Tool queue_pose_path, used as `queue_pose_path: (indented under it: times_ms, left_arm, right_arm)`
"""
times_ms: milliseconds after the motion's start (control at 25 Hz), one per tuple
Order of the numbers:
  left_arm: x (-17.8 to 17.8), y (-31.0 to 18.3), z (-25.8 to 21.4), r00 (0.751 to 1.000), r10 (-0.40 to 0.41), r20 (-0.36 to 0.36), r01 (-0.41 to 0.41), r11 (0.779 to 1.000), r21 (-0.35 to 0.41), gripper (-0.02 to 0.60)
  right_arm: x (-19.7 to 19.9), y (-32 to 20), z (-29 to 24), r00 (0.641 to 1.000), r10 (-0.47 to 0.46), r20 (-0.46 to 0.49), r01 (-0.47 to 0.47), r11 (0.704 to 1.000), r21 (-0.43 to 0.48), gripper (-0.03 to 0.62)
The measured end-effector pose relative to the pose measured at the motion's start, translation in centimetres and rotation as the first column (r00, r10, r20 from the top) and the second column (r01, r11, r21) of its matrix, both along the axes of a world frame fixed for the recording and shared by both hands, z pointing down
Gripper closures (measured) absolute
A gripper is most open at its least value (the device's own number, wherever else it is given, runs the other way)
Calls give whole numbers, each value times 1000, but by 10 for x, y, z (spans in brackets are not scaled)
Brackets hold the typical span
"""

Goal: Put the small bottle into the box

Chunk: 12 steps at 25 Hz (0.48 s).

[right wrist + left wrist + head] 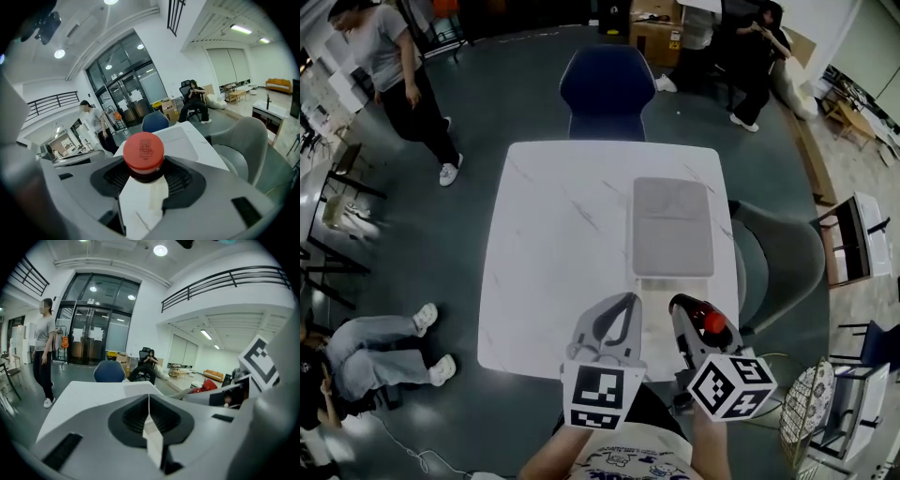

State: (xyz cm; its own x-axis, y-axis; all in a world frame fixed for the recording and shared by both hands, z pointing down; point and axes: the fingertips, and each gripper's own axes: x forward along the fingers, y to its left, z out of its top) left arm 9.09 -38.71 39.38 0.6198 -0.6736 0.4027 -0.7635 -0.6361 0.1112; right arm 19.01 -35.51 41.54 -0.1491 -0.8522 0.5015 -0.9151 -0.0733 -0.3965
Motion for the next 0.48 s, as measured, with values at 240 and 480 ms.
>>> queue_pose_path:
  times_ms: [240,480]
  left_arm:
    - [7,-7,19,1000,28,10,-28,998,-48,561]
    - [15,-13,33,999,38,13,-37,996,-86,561]
  right_arm:
    - [4,-6,17,1000,20,6,-20,999,-45,367]
    - [8,-11,30,1000,25,13,-24,996,-84,368]
